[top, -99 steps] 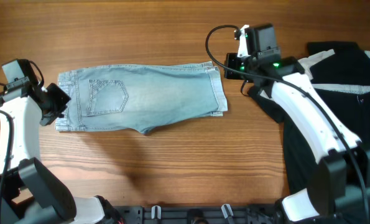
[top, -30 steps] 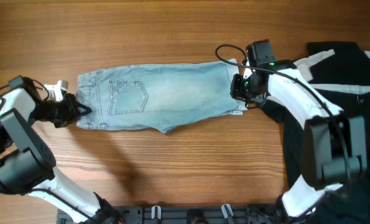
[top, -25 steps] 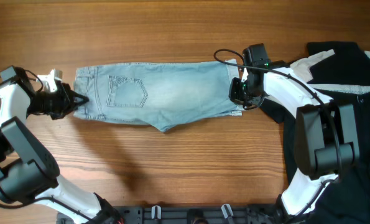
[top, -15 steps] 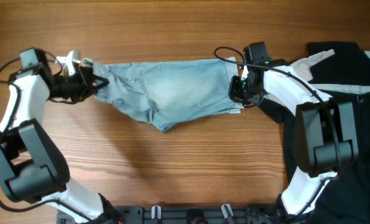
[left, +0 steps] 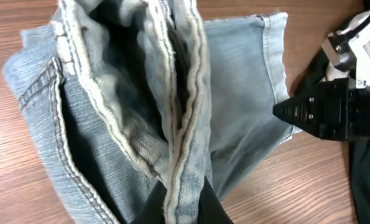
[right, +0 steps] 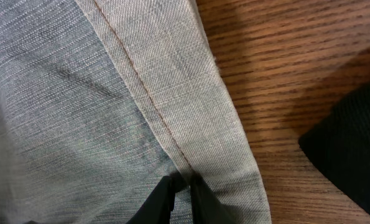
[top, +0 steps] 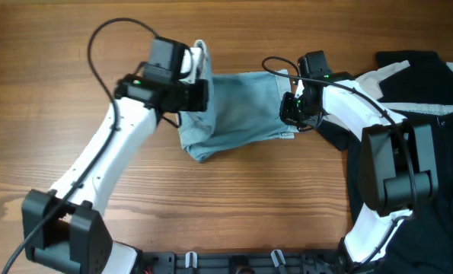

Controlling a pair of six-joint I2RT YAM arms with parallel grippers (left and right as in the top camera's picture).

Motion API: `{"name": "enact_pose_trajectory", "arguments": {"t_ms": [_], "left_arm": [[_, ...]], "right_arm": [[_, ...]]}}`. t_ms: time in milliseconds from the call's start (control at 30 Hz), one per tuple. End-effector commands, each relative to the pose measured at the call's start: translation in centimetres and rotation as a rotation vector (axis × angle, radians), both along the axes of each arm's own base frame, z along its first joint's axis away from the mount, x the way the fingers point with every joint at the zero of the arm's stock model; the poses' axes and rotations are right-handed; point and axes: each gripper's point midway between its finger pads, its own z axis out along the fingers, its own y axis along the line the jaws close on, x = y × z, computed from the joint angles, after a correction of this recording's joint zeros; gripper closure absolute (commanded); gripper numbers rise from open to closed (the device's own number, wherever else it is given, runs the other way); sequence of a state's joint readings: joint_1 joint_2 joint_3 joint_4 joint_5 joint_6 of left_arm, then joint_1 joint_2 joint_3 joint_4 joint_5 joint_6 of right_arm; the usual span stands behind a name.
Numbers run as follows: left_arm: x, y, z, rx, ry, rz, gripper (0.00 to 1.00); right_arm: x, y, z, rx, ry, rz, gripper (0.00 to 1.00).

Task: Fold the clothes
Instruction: 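Fold the waistband end with the left gripper toward the right gripper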

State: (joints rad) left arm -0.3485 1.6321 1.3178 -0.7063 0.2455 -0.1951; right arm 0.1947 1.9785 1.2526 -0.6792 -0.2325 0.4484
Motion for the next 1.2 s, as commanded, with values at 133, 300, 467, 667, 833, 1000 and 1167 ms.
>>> {"name": "enact_pose_trajectory", "arguments": {"t_ms": [133,300,467,667,833,1000,1167], "left_arm": [[1.6,-7.7,-2.4,-0.138,0.039,0.117,0.96],[2.1,-11.8,-2.3,-0.188,-0.033,0.126,0.92],[2.1,-12.3,-2.8,-0.175,-0.043,0.11,0.52],[1.9,-7.7,-0.9,-0.096,-0.054,0.11,0.44],[0.7,-2.4,-3.3,0.002,0.096,0.203,0.4],[-0.8,-0.8,-5.0,0.089,0.171,0.183,0.35],[-1.1,-0.4,-5.7,0.114,0.19,0.186,0.34]], "right_arm": [[-3.3,-0.6,-4.7,-0.055,0.156,0.014,0.8],[-3.2,-0.6,-4.7,-0.054,0.15,0.013,0.8],[-3.4,-0.9,-4.0,-0.057,0.161,0.006,0.76],[0.1,-3.6,7.5,-0.01,-0.138,-0.071,0.57],[0.6,-2.3,9.1,0.049,-0.21,0.024,0.52],[-0.1,2.8,6.2,0.165,-0.165,0.212,0.53],[-0.3,4.4,7.1,0.163,-0.19,0.254,0.96]]}}
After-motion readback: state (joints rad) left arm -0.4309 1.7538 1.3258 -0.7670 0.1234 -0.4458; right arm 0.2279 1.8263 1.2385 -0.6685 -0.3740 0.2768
